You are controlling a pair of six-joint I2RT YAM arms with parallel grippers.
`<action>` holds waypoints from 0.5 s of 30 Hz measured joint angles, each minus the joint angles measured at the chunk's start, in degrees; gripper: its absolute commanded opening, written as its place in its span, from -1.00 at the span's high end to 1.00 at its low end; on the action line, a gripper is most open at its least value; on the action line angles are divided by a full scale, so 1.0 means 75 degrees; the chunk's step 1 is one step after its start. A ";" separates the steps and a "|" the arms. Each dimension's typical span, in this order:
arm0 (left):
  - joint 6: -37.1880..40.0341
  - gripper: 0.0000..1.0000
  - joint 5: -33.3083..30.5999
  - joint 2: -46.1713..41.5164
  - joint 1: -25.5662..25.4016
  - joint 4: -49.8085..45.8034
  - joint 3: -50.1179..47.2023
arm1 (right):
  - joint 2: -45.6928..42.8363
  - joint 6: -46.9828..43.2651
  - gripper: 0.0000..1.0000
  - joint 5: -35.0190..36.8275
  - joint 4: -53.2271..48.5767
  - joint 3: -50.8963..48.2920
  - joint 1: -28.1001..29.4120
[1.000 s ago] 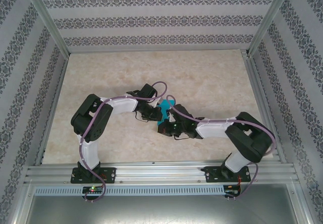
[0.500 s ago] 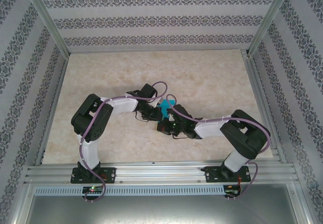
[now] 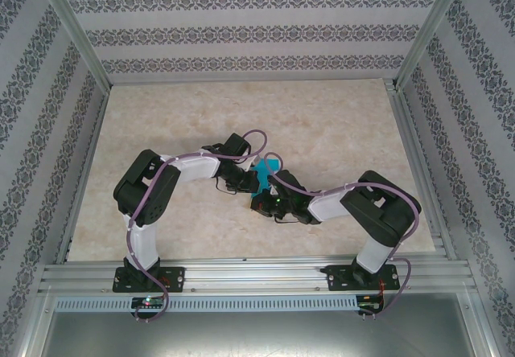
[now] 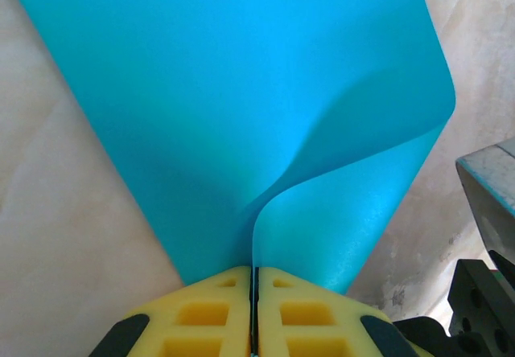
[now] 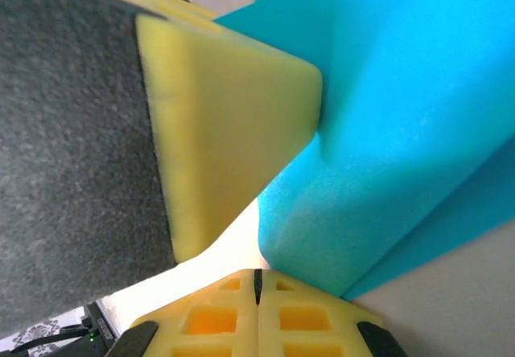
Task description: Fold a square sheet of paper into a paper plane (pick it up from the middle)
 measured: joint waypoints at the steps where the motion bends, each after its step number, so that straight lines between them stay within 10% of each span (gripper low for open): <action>1: 0.0000 0.79 0.0000 0.0000 0.0000 0.0000 0.0000 | 0.0035 0.0003 1.00 -0.0020 0.0058 0.0000 0.0000; 15: 0.0003 0.80 -0.0003 0.0000 0.0003 0.0003 0.0000 | -0.1093 -0.0076 0.95 -0.0026 -0.0399 -0.0265 -0.0376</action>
